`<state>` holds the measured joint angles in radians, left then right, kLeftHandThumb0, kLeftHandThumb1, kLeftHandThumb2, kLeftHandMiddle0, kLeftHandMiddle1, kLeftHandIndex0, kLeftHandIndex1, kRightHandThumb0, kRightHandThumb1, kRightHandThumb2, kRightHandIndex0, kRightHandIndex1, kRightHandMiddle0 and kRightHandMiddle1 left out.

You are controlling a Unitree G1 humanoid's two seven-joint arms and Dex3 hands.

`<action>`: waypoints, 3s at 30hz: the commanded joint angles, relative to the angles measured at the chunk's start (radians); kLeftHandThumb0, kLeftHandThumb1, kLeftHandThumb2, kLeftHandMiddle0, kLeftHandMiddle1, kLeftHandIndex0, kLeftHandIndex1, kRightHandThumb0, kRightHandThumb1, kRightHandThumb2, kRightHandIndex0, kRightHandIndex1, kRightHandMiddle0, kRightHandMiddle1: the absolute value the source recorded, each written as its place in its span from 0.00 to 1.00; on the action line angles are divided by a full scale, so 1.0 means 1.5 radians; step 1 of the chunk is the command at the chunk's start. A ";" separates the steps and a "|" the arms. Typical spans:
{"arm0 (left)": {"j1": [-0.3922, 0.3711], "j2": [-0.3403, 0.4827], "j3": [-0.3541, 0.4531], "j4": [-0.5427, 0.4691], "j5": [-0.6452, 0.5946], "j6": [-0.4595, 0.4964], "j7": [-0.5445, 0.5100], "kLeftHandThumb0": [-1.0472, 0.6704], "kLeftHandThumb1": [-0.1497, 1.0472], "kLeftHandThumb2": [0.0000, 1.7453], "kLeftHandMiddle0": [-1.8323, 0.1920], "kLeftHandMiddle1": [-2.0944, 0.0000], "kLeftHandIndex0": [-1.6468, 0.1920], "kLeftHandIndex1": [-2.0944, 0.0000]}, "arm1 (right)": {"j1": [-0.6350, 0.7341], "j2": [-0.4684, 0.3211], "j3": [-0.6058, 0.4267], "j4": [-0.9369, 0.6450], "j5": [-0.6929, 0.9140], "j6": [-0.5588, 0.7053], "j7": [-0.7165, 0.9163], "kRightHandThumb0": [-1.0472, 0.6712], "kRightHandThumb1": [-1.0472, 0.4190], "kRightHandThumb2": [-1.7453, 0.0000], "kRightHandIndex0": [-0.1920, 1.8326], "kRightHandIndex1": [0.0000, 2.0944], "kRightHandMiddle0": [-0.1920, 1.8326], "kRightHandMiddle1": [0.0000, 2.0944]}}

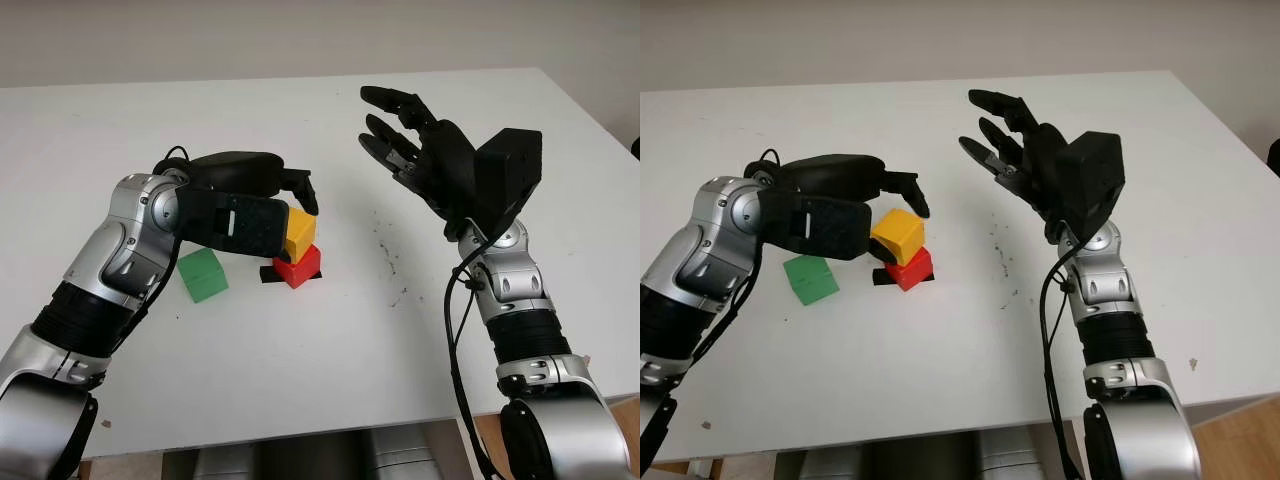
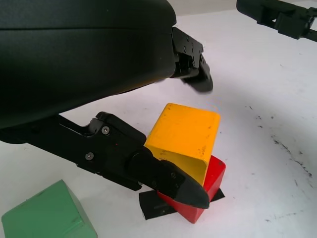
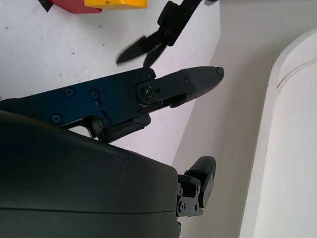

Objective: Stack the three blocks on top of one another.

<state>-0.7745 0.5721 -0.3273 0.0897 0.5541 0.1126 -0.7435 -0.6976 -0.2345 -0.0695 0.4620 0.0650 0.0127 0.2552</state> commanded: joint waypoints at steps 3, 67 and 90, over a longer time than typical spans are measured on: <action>0.004 0.003 0.012 -0.023 -0.021 0.007 -0.008 0.13 0.88 0.03 1.00 1.00 0.99 1.00 | -0.002 -0.002 -0.003 -0.002 0.002 -0.010 0.001 0.22 0.00 0.95 0.20 0.03 0.07 0.35; 0.476 -0.063 0.156 -0.266 0.162 0.200 0.371 0.10 0.89 0.02 0.96 0.98 0.91 0.98 | -0.008 -0.014 -0.027 0.025 0.019 -0.014 0.002 0.26 0.00 0.95 0.18 0.02 0.09 0.31; 0.467 -0.107 0.126 -0.235 0.277 0.253 0.418 0.28 0.94 0.03 0.85 0.96 0.88 0.42 | -0.010 -0.015 -0.032 0.025 0.018 -0.016 0.011 0.28 0.00 0.95 0.18 0.02 0.10 0.28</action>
<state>-0.0663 0.4180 -0.1474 -0.2680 0.9749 0.4979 -0.1292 -0.6999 -0.2473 -0.1136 0.5015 0.0882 -0.0003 0.2720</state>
